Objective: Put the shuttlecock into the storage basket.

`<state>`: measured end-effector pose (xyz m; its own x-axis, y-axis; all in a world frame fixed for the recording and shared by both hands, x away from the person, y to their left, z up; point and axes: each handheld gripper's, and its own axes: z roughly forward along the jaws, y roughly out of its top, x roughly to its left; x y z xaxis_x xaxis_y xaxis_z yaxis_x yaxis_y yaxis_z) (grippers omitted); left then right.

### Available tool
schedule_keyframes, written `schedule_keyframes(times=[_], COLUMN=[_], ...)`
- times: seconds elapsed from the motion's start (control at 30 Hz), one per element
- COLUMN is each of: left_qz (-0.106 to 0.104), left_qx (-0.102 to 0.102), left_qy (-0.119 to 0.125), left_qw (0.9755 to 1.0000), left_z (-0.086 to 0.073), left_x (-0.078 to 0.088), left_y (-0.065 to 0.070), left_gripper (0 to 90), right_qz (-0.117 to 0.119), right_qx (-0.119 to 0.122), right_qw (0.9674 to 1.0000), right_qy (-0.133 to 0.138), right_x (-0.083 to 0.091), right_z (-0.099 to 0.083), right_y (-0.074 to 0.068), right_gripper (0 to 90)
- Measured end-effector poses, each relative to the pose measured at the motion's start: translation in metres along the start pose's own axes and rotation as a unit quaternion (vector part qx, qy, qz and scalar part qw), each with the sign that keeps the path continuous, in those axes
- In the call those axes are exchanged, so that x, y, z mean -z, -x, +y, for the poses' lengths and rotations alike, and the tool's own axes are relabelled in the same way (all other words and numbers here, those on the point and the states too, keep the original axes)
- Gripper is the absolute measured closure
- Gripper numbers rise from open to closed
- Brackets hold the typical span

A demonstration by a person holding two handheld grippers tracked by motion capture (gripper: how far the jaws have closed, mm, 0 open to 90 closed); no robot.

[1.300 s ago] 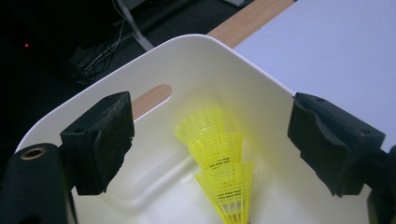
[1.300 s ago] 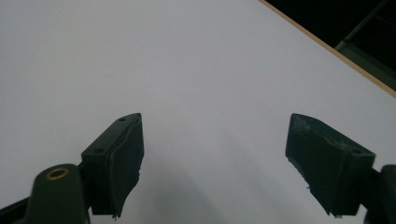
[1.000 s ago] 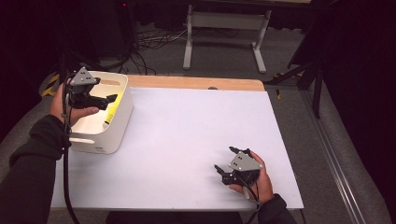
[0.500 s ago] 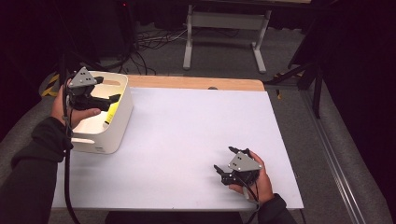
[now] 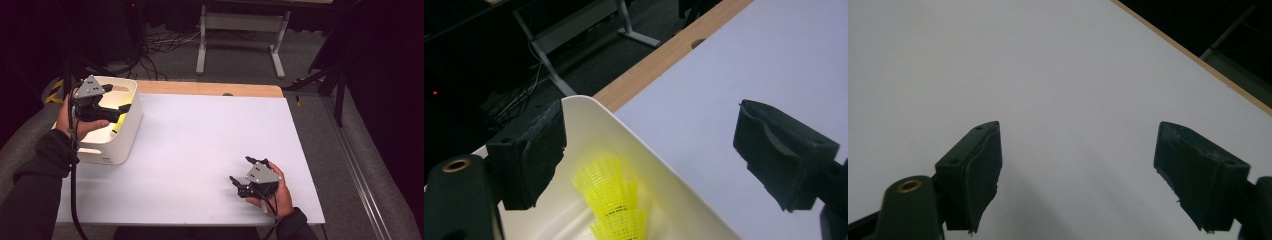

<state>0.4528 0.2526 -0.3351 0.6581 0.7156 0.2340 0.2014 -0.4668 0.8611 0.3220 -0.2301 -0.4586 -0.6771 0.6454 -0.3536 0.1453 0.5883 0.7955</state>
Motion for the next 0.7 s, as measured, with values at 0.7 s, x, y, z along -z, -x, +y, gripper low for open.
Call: schedule_keyframes(times=[0.7], left_qz=[-0.012], left_qx=[-0.019], left_qy=[0.042], left_qw=[0.9989], left_z=[0.009], left_x=[0.01], left_y=[0.026], left_gripper=[8.7], right_qz=[-0.014], right_qx=[-0.018], right_qw=[0.9994], right_qy=[0.026], right_x=[0.008], right_z=[0.002], right_y=[0.006], right_gripper=[20.1])
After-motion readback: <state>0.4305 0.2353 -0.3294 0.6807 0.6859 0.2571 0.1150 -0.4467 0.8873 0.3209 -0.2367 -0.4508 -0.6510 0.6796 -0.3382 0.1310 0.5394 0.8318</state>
